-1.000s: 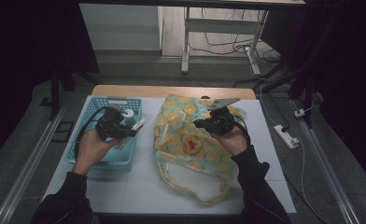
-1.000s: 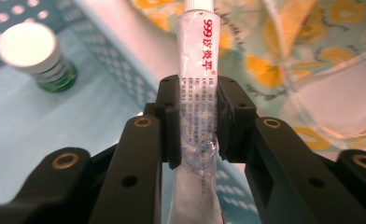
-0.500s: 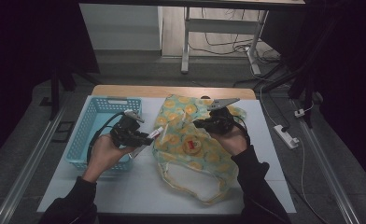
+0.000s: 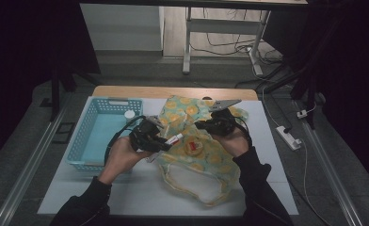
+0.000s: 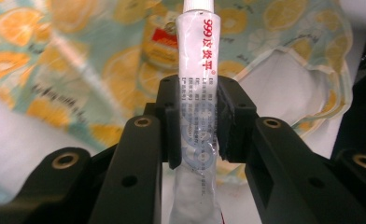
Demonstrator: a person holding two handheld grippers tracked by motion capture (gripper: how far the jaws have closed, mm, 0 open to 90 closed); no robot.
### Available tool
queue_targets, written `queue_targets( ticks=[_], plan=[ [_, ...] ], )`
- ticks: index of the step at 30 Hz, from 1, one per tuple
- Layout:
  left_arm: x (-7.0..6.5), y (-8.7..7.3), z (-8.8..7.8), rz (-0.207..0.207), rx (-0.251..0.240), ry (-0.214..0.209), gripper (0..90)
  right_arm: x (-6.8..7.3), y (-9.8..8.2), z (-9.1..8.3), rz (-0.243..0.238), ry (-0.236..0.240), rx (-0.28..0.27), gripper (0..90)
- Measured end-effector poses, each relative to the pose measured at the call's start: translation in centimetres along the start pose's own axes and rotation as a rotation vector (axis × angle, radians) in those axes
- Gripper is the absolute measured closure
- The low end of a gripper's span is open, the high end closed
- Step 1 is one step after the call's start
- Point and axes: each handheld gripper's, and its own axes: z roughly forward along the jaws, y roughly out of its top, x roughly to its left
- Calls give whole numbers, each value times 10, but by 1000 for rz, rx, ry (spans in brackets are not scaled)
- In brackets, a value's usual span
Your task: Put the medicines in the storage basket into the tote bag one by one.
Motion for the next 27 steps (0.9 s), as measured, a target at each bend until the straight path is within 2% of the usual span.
queue_targets(
  ticks=[15, 19, 22, 27],
  plan=[
    [-11, 18, 28, 43, -3, -26, 724, 2, 1, 0, -5, 0, -7, 892],
    [-12, 23, 37, 44, 3, -23, 725, 3, 2, -3, -7, 2, -15, 892],
    [-13, 26, 44, 51, 13, -5, 724, 3, 2, -3, -7, 0, -17, 892],
    [-12, 28, 55, 58, 6, 2, 724, 1, 1, -2, -5, 2, -15, 892]
  ],
)
